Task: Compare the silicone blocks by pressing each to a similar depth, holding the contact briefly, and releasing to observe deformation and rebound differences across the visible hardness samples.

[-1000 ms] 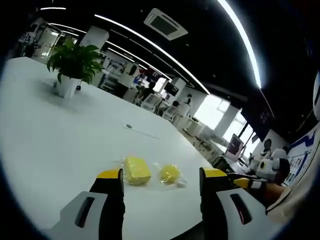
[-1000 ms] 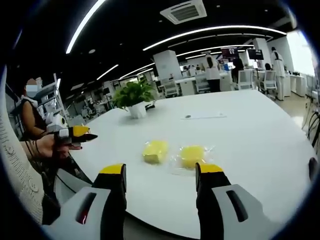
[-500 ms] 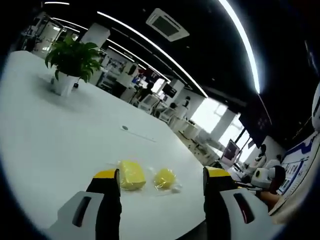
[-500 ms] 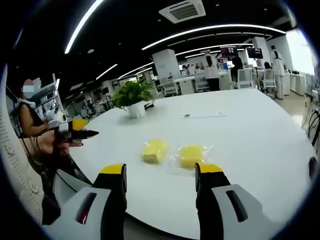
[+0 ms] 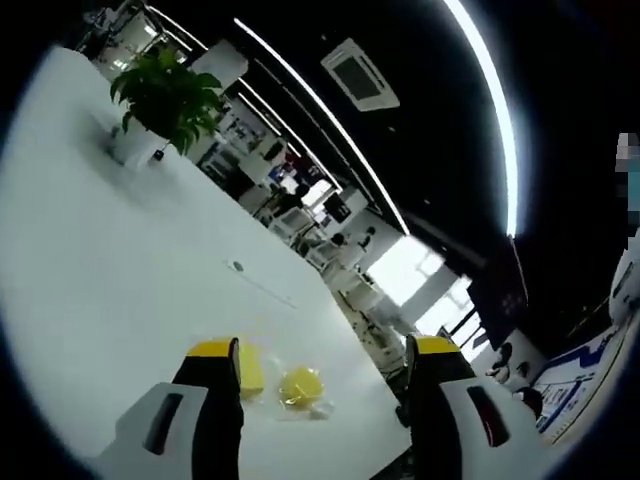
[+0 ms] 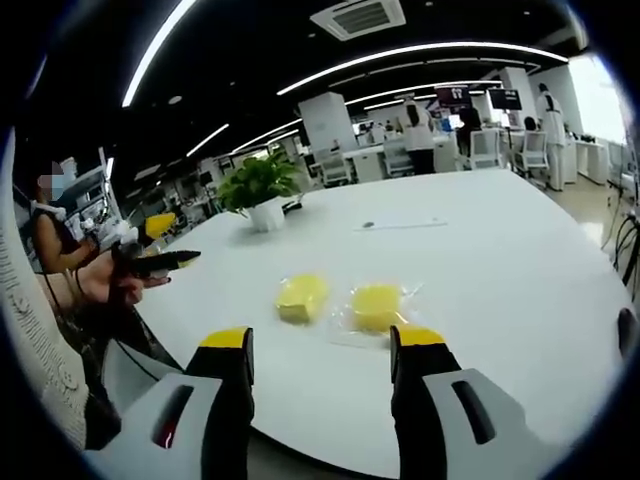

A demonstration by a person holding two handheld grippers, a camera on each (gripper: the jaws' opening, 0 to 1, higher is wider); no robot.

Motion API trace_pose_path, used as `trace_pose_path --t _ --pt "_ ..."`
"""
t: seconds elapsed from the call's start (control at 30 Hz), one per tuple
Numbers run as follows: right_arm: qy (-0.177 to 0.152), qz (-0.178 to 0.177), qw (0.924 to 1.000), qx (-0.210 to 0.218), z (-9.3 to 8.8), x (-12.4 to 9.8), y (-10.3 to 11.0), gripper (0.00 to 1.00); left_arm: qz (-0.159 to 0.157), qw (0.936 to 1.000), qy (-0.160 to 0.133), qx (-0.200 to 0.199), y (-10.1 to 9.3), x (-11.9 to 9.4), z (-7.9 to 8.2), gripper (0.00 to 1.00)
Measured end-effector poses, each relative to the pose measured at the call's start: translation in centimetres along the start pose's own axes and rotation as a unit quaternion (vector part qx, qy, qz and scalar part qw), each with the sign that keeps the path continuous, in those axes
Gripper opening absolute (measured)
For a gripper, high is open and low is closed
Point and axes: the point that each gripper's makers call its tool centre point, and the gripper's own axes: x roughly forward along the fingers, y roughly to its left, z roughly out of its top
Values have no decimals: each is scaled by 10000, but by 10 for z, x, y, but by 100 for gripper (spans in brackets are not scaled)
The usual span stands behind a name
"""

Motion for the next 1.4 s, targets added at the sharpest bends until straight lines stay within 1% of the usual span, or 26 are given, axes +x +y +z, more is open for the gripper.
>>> trace_pose_path --t 0.07,0.17,0.23,0.33,0.5,0.57,0.67,0.7,0.8,0.87,1.0,1.1,1.2,1.3,1.37,1.4 --pt "16 -19 10000 15 -1 1 -1 51 0 9999 -53 -88 5 4 1 62" --pt "52 -40 10000 47 -2 3 -3 51 92 9999 -53 -133 11 11 1 65" --pt "73 -77 9999 39 -3 4 -5 52 127 9998 -14 -183 15 14 -1 64" --pt "126 -121 9998 38 -4 6 -8 53 285 9990 131 -311 25 20 -7 62" --pt "169 -158 9997 65 -3 9 -13 53 391 9982 206 -412 37 30 -12 61" --pt "227 -155 9996 55 -5 10 -14 52 428 9977 290 -445 42 35 -15 59" --pt "321 -109 9994 41 -9 10 -12 52 456 9973 318 -487 47 44 -17 60" --pt "378 -90 9992 24 -11 11 -12 52 462 9969 357 -529 49 47 -18 59" --pt "453 -109 9989 28 -15 12 -13 52 508 9965 397 -537 56 56 -20 56" --pt "480 -119 9988 64 -16 12 -14 52 564 9958 463 -548 61 61 -22 55" --pt "532 -113 9985 58 -18 13 -15 52 693 9944 609 -506 73 72 -28 50" --pt "556 -84 9984 61 -18 13 -14 52 752 9936 740 -408 79 81 -32 51" --pt "553 -52 9984 42 -16 15 -13 53 815 9920 796 -545 87 87 -36 51" --pt "571 -44 9984 -2 -13 16 -13 53 945 9908 764 -594 98 92 -36 53" --pt "619 -38 9980 -74 -14 16 -14 53 1117 9882 716 -769 108 95 -37 55" --pt "637 -16 9979 -101 -15 16 -14 53 1242 9865 603 -876 115 96 -35 57"
